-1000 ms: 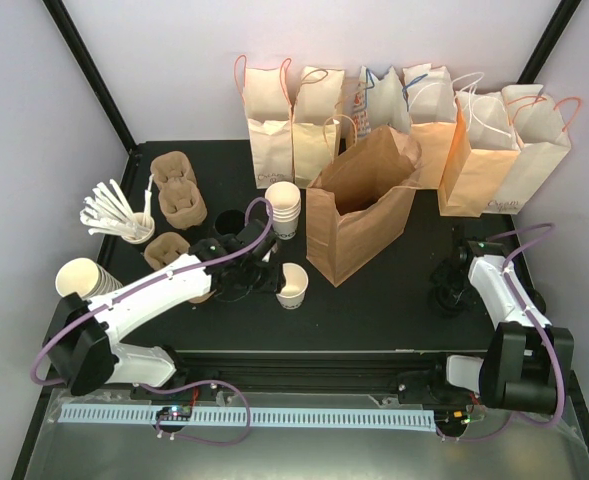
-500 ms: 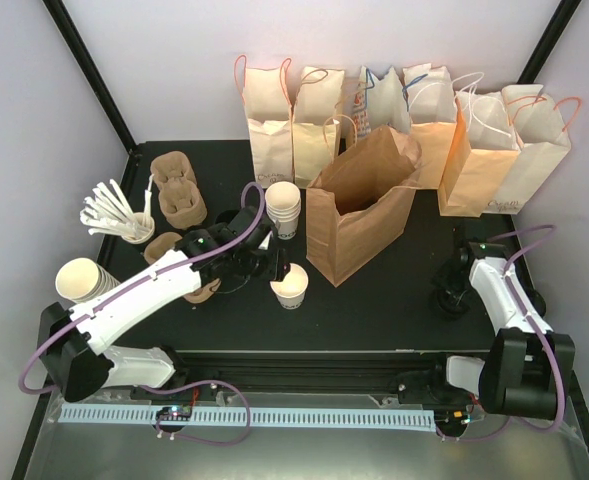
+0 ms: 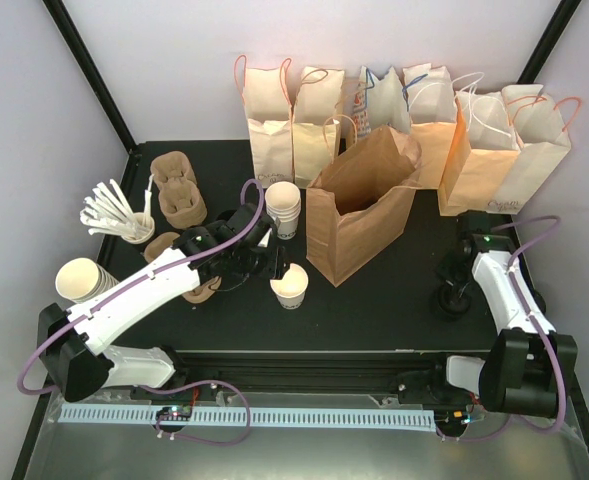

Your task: Pack the takeout coffee

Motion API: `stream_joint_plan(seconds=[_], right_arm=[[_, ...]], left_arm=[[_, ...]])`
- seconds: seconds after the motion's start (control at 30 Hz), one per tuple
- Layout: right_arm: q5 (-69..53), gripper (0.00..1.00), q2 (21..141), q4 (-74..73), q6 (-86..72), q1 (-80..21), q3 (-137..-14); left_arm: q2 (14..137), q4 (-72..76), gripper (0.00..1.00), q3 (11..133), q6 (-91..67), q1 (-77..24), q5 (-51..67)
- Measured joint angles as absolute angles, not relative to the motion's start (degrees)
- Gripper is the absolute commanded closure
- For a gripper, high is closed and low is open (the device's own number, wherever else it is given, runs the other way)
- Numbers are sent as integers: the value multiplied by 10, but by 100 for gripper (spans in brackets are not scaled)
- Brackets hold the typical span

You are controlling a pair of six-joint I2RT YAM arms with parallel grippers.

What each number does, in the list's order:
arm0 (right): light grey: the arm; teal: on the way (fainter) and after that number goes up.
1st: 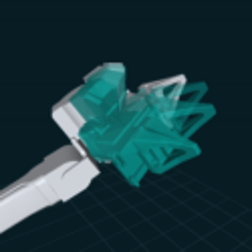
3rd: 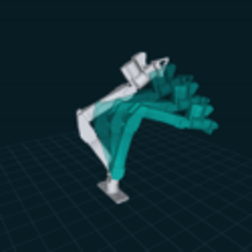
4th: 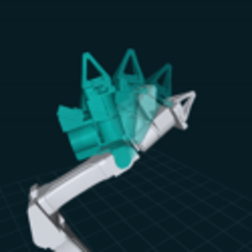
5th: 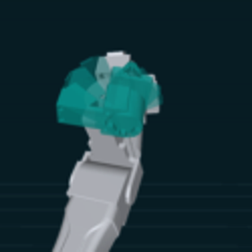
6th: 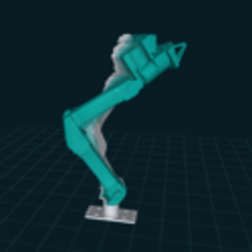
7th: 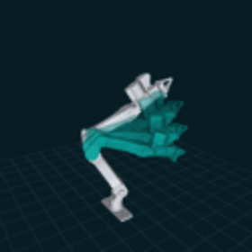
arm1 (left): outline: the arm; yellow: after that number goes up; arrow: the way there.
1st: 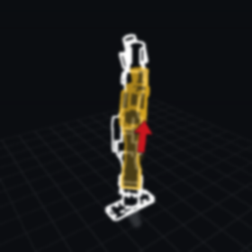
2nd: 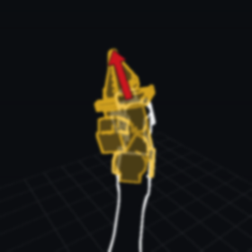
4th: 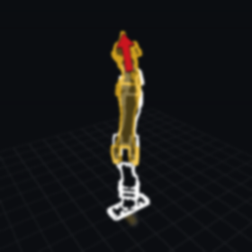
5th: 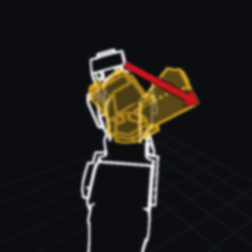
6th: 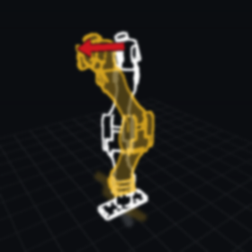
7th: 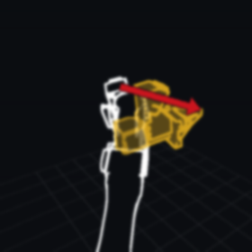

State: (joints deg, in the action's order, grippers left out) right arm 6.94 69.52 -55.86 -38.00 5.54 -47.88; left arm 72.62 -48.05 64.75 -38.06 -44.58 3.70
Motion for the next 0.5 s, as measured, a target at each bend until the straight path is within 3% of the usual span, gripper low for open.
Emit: stream_joint_plan(seconds=[0.5], right_arm=[[86,74,751,-537,-382,55,-490]], left_arm=[[726,-485,46,648,-369,-446,30]])
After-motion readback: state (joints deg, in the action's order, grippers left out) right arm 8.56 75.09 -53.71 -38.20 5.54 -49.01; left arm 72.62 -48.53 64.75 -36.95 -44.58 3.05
